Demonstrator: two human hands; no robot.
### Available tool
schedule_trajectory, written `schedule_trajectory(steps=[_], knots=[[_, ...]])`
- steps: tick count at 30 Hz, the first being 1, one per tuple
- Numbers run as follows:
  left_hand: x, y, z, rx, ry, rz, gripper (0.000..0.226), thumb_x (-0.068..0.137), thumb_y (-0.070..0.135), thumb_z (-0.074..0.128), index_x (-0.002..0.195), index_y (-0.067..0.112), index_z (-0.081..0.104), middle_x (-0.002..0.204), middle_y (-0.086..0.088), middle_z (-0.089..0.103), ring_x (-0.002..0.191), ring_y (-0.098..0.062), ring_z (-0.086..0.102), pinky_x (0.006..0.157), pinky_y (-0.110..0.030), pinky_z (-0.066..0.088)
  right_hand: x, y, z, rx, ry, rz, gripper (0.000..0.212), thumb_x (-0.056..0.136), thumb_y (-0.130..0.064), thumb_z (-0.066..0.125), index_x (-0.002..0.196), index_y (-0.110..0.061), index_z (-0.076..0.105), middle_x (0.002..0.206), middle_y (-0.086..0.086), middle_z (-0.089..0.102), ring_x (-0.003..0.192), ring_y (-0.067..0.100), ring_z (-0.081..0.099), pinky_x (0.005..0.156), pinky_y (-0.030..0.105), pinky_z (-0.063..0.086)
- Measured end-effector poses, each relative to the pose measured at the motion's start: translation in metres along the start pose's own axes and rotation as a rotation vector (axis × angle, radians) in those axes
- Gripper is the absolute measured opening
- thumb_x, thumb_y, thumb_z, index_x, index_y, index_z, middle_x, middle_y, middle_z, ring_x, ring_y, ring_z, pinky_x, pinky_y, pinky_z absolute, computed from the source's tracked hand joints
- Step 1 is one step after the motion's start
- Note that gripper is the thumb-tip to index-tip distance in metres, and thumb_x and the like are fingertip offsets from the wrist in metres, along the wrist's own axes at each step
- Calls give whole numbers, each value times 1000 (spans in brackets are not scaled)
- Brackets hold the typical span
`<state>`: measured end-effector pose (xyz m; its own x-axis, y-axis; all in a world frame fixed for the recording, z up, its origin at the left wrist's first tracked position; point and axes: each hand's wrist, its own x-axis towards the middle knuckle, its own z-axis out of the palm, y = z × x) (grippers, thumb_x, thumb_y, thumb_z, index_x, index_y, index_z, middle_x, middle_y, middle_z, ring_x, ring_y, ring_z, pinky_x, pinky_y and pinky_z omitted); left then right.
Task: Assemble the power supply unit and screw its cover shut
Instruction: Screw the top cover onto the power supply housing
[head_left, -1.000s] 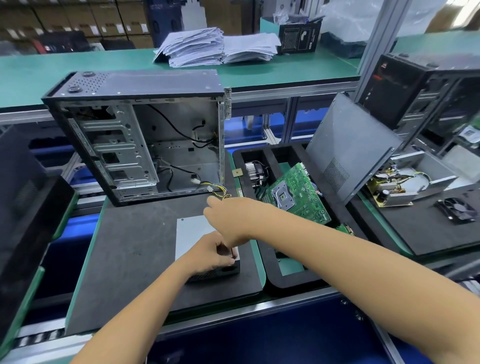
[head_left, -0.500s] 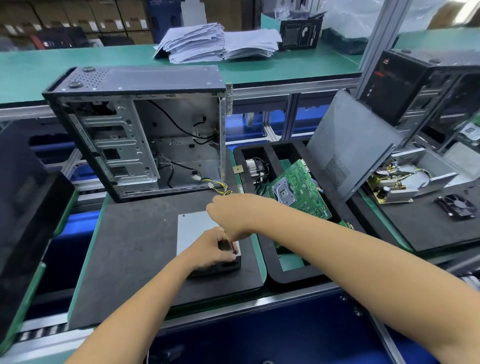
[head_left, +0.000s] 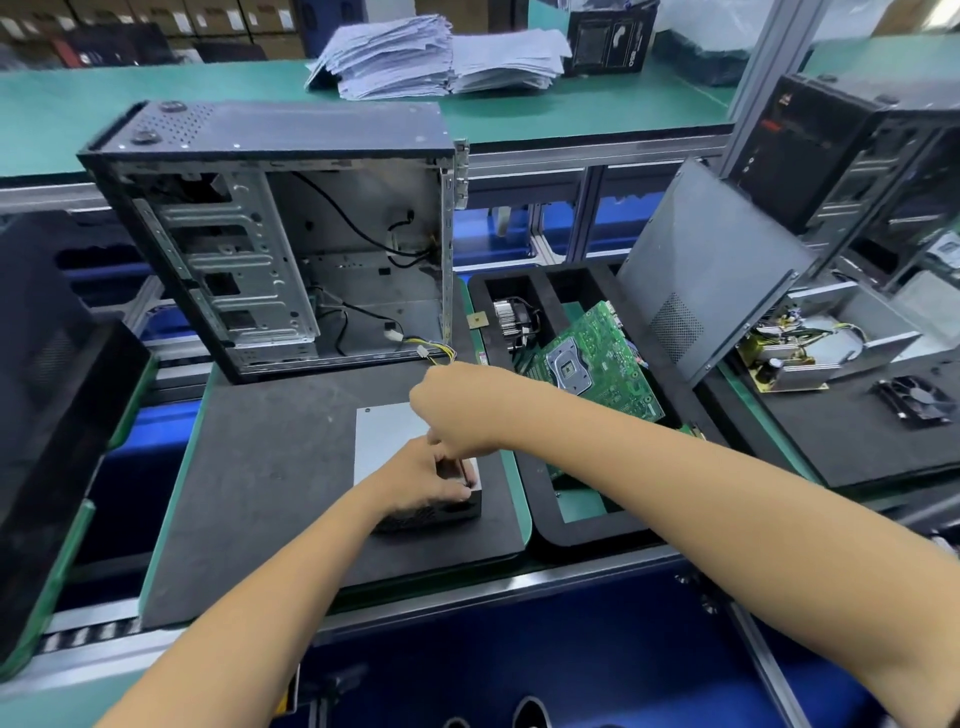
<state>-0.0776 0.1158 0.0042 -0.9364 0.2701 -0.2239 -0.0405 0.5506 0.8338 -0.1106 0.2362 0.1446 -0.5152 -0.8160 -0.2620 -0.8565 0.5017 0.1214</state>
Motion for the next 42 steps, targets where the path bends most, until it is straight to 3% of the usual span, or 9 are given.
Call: schedule_trajectory(steps=[3, 6, 13, 20, 24, 29, 32, 37, 42], knots=[[1, -1, 0, 0, -2, -20, 18, 73, 4, 72, 76, 22, 71, 69, 18, 66, 60, 4, 55, 60, -9, 43, 3, -1, 4, -82, 20, 44, 14, 96, -17, 45, 101, -9, 56, 100, 12, 59, 79, 29, 56, 66, 36, 49], [1, -1, 0, 4, 6, -19, 21, 72, 6, 74, 74, 27, 71, 71, 17, 64, 64, 2, 56, 64, -12, 44, 3, 6, 4, -2, -61, 24, 25, 96, -24, 47, 115, -7, 49, 118, 13, 48, 80, 28, 58, 61, 35, 42], [3, -2, 0, 19, -5, -22, 19, 72, 8, 73, 74, 26, 70, 73, 10, 67, 67, -2, 57, 69, -19, 48, 4, 3, 2, -17, 19, -1, 18, 91, -14, 51, 79, -15, 39, 87, 12, 53, 66, 25, 46, 55, 33, 39], [2, 0, 0, 14, -4, -8, 19, 73, 5, 74, 75, 23, 69, 67, 21, 64, 64, 4, 56, 63, -10, 42, -2, 9, 3, 65, -133, -35, 14, 86, -18, 54, 96, -9, 49, 108, 11, 48, 81, 28, 55, 66, 39, 48], [2, 0, 0, 3, 6, -19, 16, 74, 2, 74, 80, 16, 69, 68, 20, 64, 63, 6, 56, 61, -7, 40, -2, 8, -1, 109, -8, -49, 31, 82, -9, 56, 62, -10, 33, 66, 5, 36, 60, 22, 45, 52, 33, 42], [2, 2, 1, 19, 17, -34, 12, 74, 4, 73, 80, 13, 69, 59, 20, 60, 53, 5, 51, 53, -7, 37, 1, 9, 7, 18, -25, 8, 6, 92, -14, 48, 89, -9, 48, 89, 11, 52, 74, 29, 51, 60, 35, 43], [-1, 5, 1, 28, -4, -2, 14, 74, 1, 71, 79, 13, 69, 62, 22, 61, 58, 5, 53, 58, -8, 39, -2, 15, 7, 175, -115, -31, 27, 87, -23, 57, 107, -7, 49, 103, 7, 42, 83, 28, 54, 67, 39, 46], [0, 5, 1, 23, 9, -12, 16, 74, 1, 73, 79, 15, 69, 78, 2, 65, 69, -7, 57, 71, -25, 48, 0, 11, 6, 97, -2, -31, 19, 87, -16, 57, 76, -12, 42, 78, 7, 43, 78, 29, 54, 66, 37, 50], [-1, 5, 2, 13, 14, -37, 15, 74, 3, 71, 79, 17, 70, 64, 18, 63, 60, 1, 54, 63, -14, 43, 1, 9, 9, 19, -33, -1, 14, 93, -17, 49, 102, -7, 52, 105, 14, 54, 76, 30, 52, 61, 36, 43]])
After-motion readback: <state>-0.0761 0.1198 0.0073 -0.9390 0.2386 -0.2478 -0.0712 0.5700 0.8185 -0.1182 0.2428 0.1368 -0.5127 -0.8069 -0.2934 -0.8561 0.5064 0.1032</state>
